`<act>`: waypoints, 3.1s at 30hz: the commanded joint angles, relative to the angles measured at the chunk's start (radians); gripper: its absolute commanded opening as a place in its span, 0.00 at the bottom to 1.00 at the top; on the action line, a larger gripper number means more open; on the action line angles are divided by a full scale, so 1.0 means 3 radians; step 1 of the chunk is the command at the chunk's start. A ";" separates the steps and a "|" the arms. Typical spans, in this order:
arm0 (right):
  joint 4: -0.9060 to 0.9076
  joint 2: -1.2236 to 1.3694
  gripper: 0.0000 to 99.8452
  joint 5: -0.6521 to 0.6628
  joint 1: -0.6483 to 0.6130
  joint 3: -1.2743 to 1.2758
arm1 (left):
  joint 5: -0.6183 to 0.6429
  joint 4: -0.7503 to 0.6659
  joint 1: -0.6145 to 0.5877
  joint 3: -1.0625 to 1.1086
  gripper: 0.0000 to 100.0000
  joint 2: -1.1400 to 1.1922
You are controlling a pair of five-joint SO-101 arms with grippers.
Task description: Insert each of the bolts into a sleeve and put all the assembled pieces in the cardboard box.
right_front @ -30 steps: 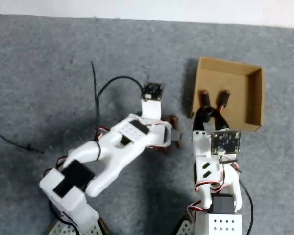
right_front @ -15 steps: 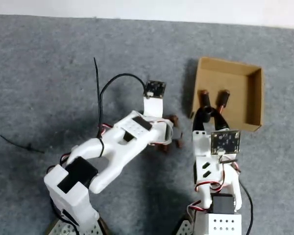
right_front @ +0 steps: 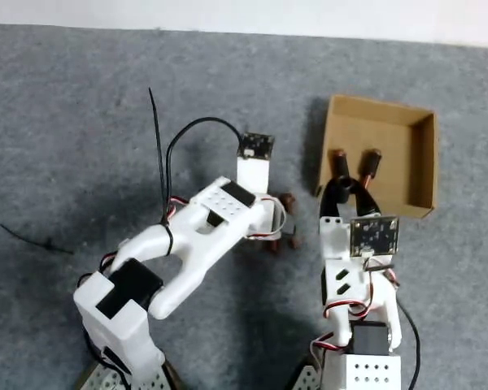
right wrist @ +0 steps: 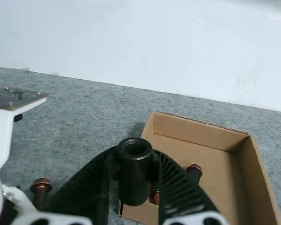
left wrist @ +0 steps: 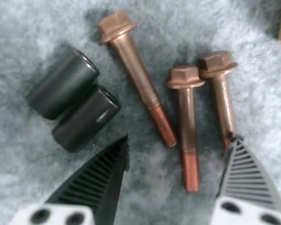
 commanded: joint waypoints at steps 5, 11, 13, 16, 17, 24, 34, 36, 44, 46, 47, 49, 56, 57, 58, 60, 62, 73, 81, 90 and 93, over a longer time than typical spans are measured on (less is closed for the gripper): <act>-0.0105 -0.0074 0.00 0.0010 0.0033 0.0437 | -0.0066 0.0051 0.0023 -0.0095 0.15 0.0003; -0.0105 -0.0074 0.00 0.0015 0.0033 0.0437 | -0.0527 0.0051 0.0043 -0.0090 0.01 0.0003; -0.0105 -0.0074 0.00 0.0015 0.0033 0.0437 | -0.0527 0.0051 0.0043 -0.0090 0.01 0.0003; -0.0105 -0.0074 0.00 0.0015 0.0033 0.0437 | -0.0527 0.0066 0.0043 -0.0090 0.01 0.0003; -0.0105 -0.0074 0.00 0.0015 0.0033 0.0437 | -0.0527 0.0066 0.0049 -0.0090 0.01 0.0003; -0.0105 -0.0074 0.00 0.0020 0.0033 0.0437 | -0.0532 0.0297 0.0049 -0.0125 0.01 -0.0033; -0.0105 -0.0074 0.00 0.0015 0.0033 0.0437 | -0.0532 0.0404 0.0023 -0.0238 0.01 -0.0003; -0.0105 -0.0074 0.00 0.0015 0.0033 0.0437 | -0.0532 0.0404 0.0023 -0.0238 0.01 -0.0013; -0.0105 -0.0074 0.00 0.0015 0.0033 0.0437 | -0.0506 0.0419 0.0018 -0.0217 0.20 -0.0033; -0.0115 -0.0074 0.00 0.0015 0.0033 0.0437 | -0.0506 0.0425 0.0018 -0.0217 0.22 -0.0033; -0.0146 -0.0074 0.00 0.0015 0.0033 0.0437 | -0.0506 0.0425 0.0018 -0.0217 0.22 -0.0033; -0.0156 -0.0074 0.00 0.0015 0.0033 0.0437 | -0.0506 0.0430 0.0018 -0.0222 0.22 -0.0038; -0.0161 -0.0074 0.00 0.0015 0.0033 0.0437 | -0.0205 0.0527 -0.0095 -0.0090 0.22 -0.0422; -0.0161 -0.0074 0.00 0.0015 0.0033 0.0437 | -0.0184 0.0527 -0.0125 -0.0049 0.22 -0.0478; -0.0161 -0.0074 0.00 0.0015 0.0033 0.0437 | -0.0184 0.0527 -0.0141 -0.0023 0.22 -0.0529; -0.0161 -0.0074 0.00 0.0015 0.0033 0.0437 | -0.0184 0.0527 -0.0125 0.0018 0.22 -0.0621; -0.0166 -0.0074 0.00 0.0015 0.0033 0.0437 | -0.0184 0.0532 -0.0049 0.0049 0.22 -0.0703; -0.0166 -0.0074 0.00 0.0015 0.0033 0.0437 | -0.0199 -0.0568 0.0008 0.0263 0.22 -0.0417; -0.0166 -0.0074 0.00 0.0015 0.0033 0.0437 | -0.0189 -0.0926 0.0013 -0.0064 0.22 0.0212; -0.0166 -0.0074 0.00 0.0015 0.0033 0.0437 | -0.0194 -0.0384 0.0013 -0.0325 0.22 0.0330; -0.0166 -0.0074 0.00 0.0015 0.0033 0.0437 | -0.0194 -0.0148 0.0003 -0.0422 0.22 0.0371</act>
